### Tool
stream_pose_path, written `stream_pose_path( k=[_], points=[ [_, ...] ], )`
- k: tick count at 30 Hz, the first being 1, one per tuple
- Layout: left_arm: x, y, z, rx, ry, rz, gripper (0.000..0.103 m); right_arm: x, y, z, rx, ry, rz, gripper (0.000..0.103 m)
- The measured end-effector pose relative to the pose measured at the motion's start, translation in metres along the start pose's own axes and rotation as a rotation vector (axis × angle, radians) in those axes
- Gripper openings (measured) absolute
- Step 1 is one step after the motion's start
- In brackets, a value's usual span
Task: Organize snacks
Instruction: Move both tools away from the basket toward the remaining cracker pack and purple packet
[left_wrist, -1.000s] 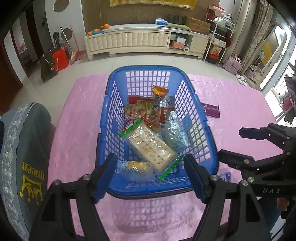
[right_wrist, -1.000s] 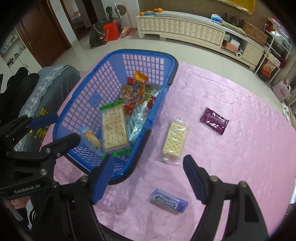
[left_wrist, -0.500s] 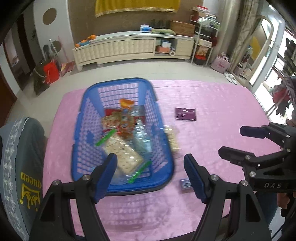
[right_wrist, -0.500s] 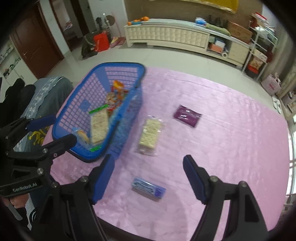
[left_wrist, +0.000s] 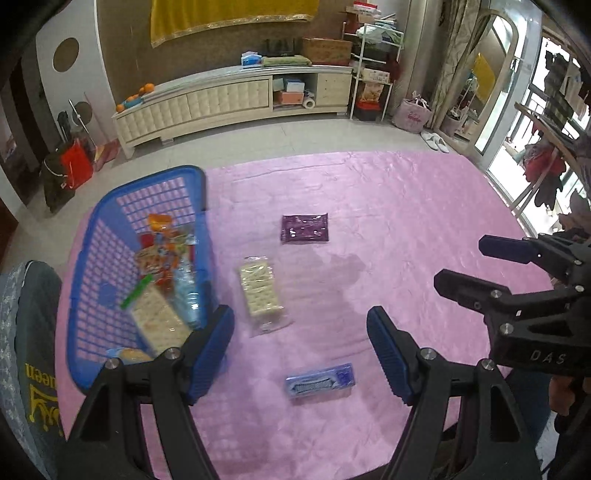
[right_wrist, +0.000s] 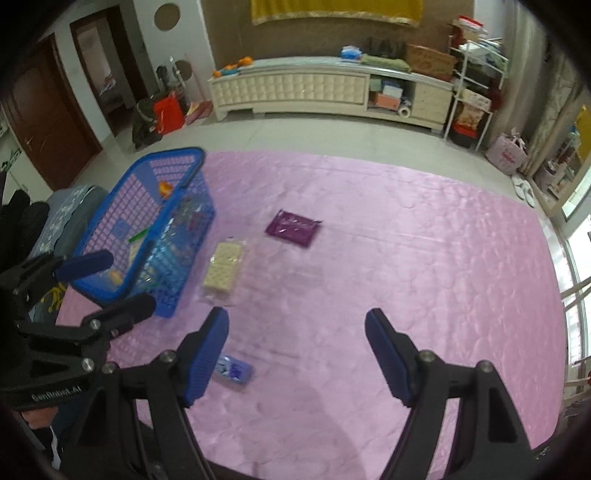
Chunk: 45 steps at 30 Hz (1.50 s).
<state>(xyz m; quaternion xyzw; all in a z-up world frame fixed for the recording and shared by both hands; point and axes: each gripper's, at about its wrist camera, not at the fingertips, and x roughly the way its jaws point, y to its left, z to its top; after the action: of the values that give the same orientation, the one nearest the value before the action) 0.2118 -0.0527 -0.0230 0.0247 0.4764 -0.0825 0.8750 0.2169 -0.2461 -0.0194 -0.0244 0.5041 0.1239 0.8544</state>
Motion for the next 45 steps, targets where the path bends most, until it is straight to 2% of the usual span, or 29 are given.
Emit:
stream_pose_path(
  k=[7, 11, 15, 18, 19, 21, 23, 27, 33, 36, 43, 45],
  points=[
    [0.042, -0.026, -0.006, 0.018, -0.021, 0.091, 0.072, 0.026, -0.028, -0.011, 0.03, -0.01, -0.031, 0.08],
    [0.064, -0.026, -0.007, -0.005, -0.025, 0.109, 0.072, 0.048, -0.044, -0.018, 0.06, -0.021, -0.04, 0.08],
    [0.082, -0.024, -0.005, -0.037, -0.024, 0.088, 0.072, 0.066, -0.052, -0.021, 0.075, -0.039, -0.041, 0.08],
    [0.097, -0.026, -0.004, -0.01, -0.032, 0.133, 0.067, 0.081, -0.054, -0.022, 0.077, -0.037, -0.042, 0.08],
    [0.106, -0.027, -0.003, -0.008, -0.011, 0.149, 0.065, 0.086, -0.055, -0.022, 0.081, -0.033, -0.041, 0.08],
    [0.122, -0.025, -0.002, -0.032, 0.032, 0.164, 0.051, 0.099, -0.056, -0.02, 0.087, -0.017, -0.031, 0.08],
    [0.134, -0.021, -0.002, -0.049, 0.053, 0.175, 0.051, 0.11, -0.058, -0.016, 0.101, -0.003, -0.011, 0.08],
    [0.154, -0.014, 0.001, -0.034, 0.073, 0.267, 0.051, 0.124, -0.057, -0.015, 0.101, 0.011, 0.026, 0.08],
    [0.177, 0.01, 0.009, -0.084, 0.114, 0.307, 0.051, 0.14, -0.057, -0.018, 0.11, 0.034, 0.072, 0.08],
    [0.19, 0.022, 0.011, -0.135, 0.162, 0.31, 0.051, 0.139, -0.061, -0.02, 0.123, 0.034, 0.084, 0.08],
    [0.198, 0.022, 0.016, -0.107, 0.176, 0.332, 0.051, 0.134, -0.066, -0.024, 0.137, 0.029, 0.109, 0.08],
    [0.197, 0.021, 0.015, -0.095, 0.184, 0.333, 0.043, 0.137, -0.062, -0.024, 0.133, 0.036, 0.118, 0.08]
  ],
)
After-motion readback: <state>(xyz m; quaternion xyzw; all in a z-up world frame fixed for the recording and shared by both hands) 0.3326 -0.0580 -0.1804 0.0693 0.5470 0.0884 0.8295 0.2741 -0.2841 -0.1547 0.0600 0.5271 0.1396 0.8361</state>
